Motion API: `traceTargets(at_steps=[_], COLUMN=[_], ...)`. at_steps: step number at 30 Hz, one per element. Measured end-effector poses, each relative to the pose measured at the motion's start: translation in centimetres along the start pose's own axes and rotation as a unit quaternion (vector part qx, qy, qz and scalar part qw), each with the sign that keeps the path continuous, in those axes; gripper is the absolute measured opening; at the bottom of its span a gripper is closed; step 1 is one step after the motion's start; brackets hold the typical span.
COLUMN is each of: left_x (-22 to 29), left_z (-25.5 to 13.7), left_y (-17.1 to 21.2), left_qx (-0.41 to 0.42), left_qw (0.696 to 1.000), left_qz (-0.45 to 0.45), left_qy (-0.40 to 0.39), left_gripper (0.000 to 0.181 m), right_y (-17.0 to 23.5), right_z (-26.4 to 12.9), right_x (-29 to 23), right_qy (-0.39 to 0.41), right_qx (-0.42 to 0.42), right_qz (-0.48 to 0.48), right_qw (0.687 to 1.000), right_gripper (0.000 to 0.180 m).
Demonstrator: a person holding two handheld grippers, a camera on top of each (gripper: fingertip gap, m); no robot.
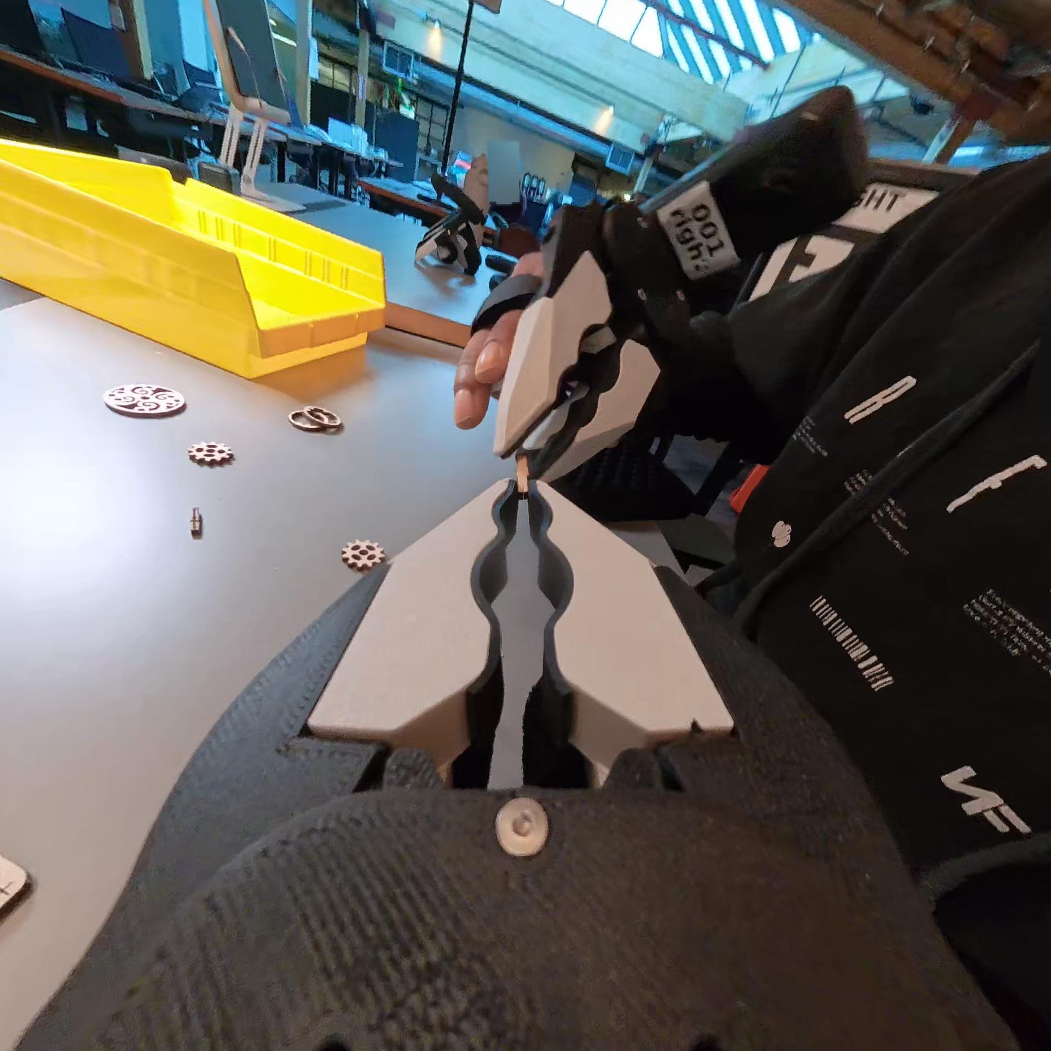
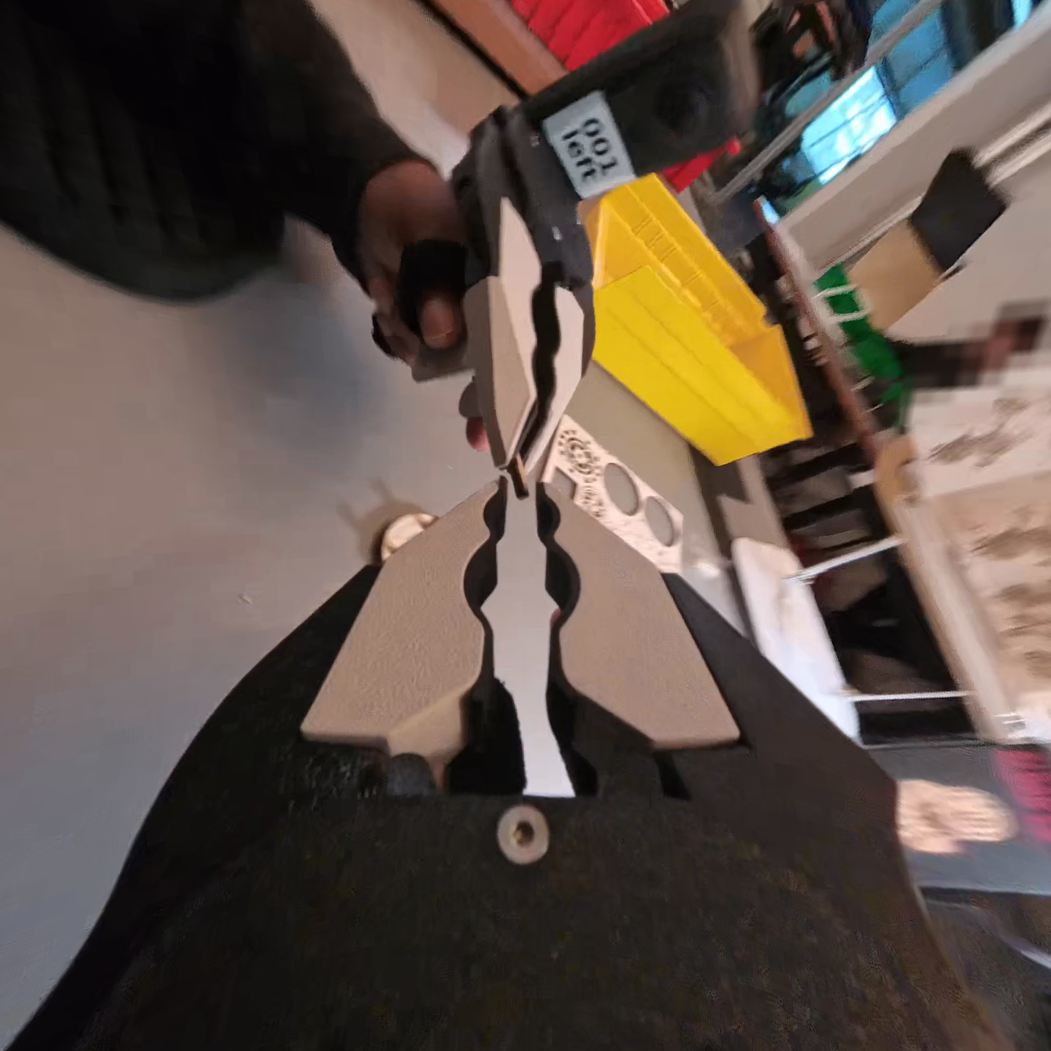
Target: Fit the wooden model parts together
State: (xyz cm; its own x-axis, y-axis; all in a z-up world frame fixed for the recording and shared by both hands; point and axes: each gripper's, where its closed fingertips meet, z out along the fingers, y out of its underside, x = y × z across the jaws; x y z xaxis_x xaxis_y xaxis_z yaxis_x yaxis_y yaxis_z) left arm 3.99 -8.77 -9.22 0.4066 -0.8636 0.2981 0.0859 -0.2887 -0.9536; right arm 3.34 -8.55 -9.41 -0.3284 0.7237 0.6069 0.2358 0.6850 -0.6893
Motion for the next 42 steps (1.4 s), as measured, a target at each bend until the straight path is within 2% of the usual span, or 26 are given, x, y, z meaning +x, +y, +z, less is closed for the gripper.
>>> traceTargets(at_steps=[2,4,11,16,27,28,30,32,33,36,42], left_x=[0.3,0.8,1.9,1.9,1.0,0.5,-1.1,-3.2,-4.1,-4.8,-5.0], left_z=[-0.1,-0.2,-0.5,-0.4,-0.5,-0.5,-0.6,-0.7,-0.8,-0.5,-0.2], left_y=[-0.2,-0.5,-0.9,-0.6,-0.3,-0.2,0.9,3.6,5.0,7.9,10.3], left_qx=[0.013,0.032,0.056,0.051,0.059,0.059,0.025,-0.070,-0.118,-0.219,-0.300], left_qw=[0.999,0.996,0.971,0.967,0.957,0.961,0.982,0.997,0.992,0.971,0.944], left_qz=[-0.027,-0.067,-0.176,-0.192,-0.232,-0.225,-0.166,-0.044,0.011,0.074,0.123], left_qy=[0.024,0.057,0.150,0.159,0.162,0.147,0.086,-0.006,-0.038,-0.057,-0.060], left_gripper=[0.002,0.000,0.000,0.001,0.002,0.006,0.034,0.053,0.060,0.069,0.069], right_y=[-0.6,-1.2,-1.7,-1.9,-1.4,-1.1,0.3,3.1,4.3,6.6,8.1], right_z=[-0.6,-1.0,-0.9,-0.7,-0.2,-0.1,0.1,0.4,0.6,1.5,2.9], right_x=[0.0,0.0,-0.9,-0.4,-0.5,-0.2,0.3,-0.2,-0.5,-2.2,-3.9], right_qy=[-0.038,-0.054,-0.064,-0.051,-0.078,-0.079,-0.084,-0.119,-0.133,-0.183,-0.240], right_qx=[0.040,0.070,0.071,0.075,0.046,0.036,-0.009,-0.092,-0.127,-0.205,-0.292], right_qz=[0.098,0.136,0.094,0.084,0.068,0.082,0.115,0.148,0.168,0.220,0.222], right_qw=[0.994,0.987,0.991,0.992,0.994,0.993,0.990,0.977,0.969,0.936,0.899], right_gripper=[0.012,0.013,0.009,0.007,0.002,0.002,0.001,0.001,0.001,0.001,0.001])
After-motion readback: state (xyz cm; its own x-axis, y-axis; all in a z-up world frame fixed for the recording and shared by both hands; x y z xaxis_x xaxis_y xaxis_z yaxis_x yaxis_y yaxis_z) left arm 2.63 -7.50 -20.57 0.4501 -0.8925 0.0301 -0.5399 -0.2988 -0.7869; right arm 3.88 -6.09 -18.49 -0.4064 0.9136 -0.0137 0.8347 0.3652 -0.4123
